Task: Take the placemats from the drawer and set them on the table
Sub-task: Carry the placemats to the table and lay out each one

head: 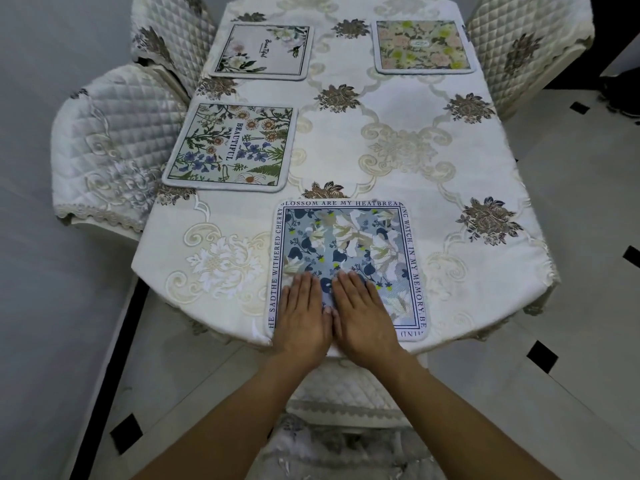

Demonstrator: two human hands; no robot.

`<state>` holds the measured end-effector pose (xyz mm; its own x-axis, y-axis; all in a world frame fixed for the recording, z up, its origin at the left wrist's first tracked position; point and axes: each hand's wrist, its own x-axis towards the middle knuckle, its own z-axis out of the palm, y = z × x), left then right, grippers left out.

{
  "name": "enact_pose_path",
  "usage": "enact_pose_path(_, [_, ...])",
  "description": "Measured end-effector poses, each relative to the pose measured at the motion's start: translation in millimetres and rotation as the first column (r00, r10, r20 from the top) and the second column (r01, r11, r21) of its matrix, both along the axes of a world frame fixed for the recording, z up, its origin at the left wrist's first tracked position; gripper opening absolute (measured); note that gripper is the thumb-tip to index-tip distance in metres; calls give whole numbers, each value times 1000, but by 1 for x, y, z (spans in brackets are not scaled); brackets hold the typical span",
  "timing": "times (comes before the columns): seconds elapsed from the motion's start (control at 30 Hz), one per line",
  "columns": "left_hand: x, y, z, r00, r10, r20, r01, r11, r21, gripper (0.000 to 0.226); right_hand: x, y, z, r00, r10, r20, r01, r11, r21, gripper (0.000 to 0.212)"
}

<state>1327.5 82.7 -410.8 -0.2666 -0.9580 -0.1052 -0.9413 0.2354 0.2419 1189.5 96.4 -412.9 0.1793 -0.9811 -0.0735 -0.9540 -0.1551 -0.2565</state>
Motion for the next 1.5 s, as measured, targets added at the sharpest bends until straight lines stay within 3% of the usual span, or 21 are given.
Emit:
enact_pose_path(0.13, [19,0,-6,999,-46,18,47,999,-24,69,-19,4,-4,999,-26,-39,26,1000,7,66])
enact_pose_path(0.37, [50,-5,-6,1000,15,20,-15,1000,16,77,-79,10,0,975,-222,-14,223,974,31,70])
enact_pose_path(0.53, [41,-19,3,997,61,42,-65,994,89,78,-88,3,4,973,-228,-13,229,972,46,73])
enact_pose_path(0.83, [-19,-138,10,979,188,-72,-186,982,38,60,-37,-111,13,1000,2,-7,-2,998,66,60])
enact_pose_path(1.1, [-15,-182,-8,998,5,61,-1,998,-70,63,-22,-174,0,992,115,-53,-113,993,32,62])
enact_pose_path(1.3, [3,-187,-10,995,-99,34,101,991,-93,70,-44,-176,-3,999,28,-25,-28,999,15,68])
enact_pose_path(1.5, [32,-184,-9,996,-87,12,88,995,-37,73,-117,-164,-1,982,-187,11,187,982,1,68])
